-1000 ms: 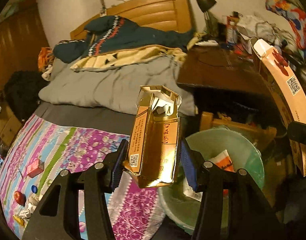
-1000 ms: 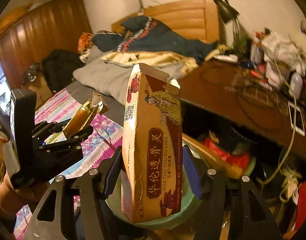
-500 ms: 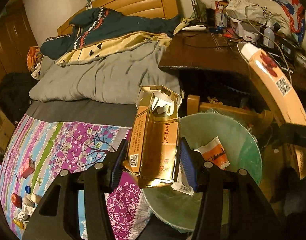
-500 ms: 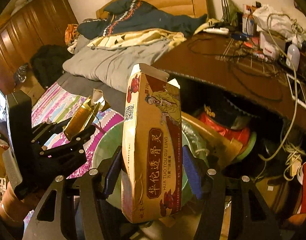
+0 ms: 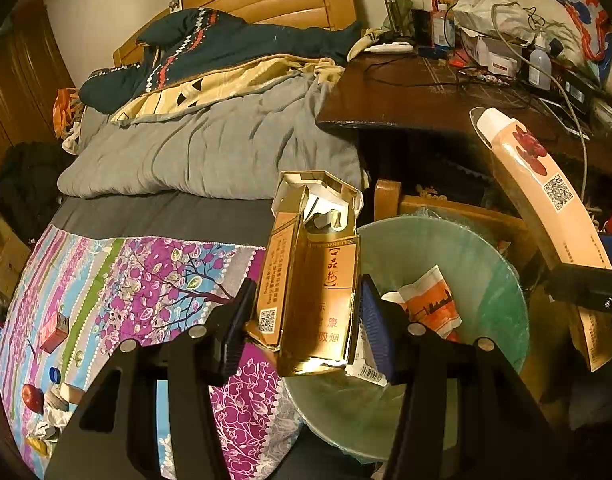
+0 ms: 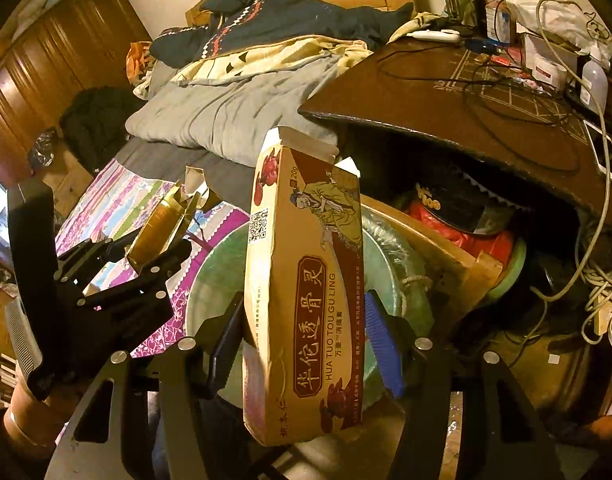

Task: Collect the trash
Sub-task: 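Carry the gold box and tan medicine box with both grippers over the bin, then open both grippers to drop the two boxes into the bin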

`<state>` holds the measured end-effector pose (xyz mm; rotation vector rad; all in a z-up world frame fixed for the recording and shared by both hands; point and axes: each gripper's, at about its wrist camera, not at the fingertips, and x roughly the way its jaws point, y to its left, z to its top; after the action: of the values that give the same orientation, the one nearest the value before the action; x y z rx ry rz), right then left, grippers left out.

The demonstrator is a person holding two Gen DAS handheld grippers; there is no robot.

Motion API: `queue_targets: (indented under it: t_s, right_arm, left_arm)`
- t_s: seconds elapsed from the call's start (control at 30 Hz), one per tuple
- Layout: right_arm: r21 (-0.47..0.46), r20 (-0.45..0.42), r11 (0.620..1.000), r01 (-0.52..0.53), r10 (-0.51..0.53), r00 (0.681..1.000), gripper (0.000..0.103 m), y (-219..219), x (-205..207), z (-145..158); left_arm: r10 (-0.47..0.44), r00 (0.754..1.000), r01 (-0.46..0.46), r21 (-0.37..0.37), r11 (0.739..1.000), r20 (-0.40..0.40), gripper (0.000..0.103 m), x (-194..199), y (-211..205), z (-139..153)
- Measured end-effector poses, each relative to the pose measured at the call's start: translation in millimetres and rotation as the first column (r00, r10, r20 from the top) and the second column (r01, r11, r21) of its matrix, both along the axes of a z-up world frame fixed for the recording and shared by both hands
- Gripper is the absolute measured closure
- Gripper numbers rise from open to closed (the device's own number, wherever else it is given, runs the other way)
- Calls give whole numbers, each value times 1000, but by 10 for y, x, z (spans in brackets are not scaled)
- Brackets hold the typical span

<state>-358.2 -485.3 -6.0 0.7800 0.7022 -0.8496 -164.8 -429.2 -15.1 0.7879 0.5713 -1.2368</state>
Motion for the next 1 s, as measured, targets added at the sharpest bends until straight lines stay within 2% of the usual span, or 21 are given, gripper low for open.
queue_targets:
  t_s: [0.4, 0.5, 0.57, 0.6, 0.7, 0.83, 1.0]
  right_arm:
    - [13, 7, 1000, -1, 1, 1000, 42, -58, 39, -34]
    - [13, 10, 1000, -12, 12, 1000, 40, -87, 90, -38]
    - [9, -17, 1000, -6, 6, 1000, 20, -103, 113, -52]
    - [3, -20, 1000, 0, 0, 1000, 20, -103, 107, -55]
    - [-6, -10, 1000, 12, -12, 1000, 20, -102, 66, -48]
    - [4, 8, 999, 46, -46, 999, 23, -140, -36, -57]
    - [3, 14, 999, 34, -34, 999, 23, -119, -21, -58]
  left_arm:
    - [9, 1000, -9, 14, 1000, -7, 53, 43, -24, -46]
    - [-1, 1000, 1, 16, 1000, -31, 49, 77, -36, -46]
    - [-10, 999, 13, 49, 999, -48, 35, 101, -52, -89]
    - [-9, 999, 11, 54, 998, -53, 27, 114, -49, -101]
    - [-16, 995, 22, 56, 998, -102, 27, 142, -7, -134]
    - [-1, 995, 8, 70, 998, -96, 27, 167, 24, -191]
    - [26, 994, -19, 68, 998, -107, 27, 214, 69, -187]
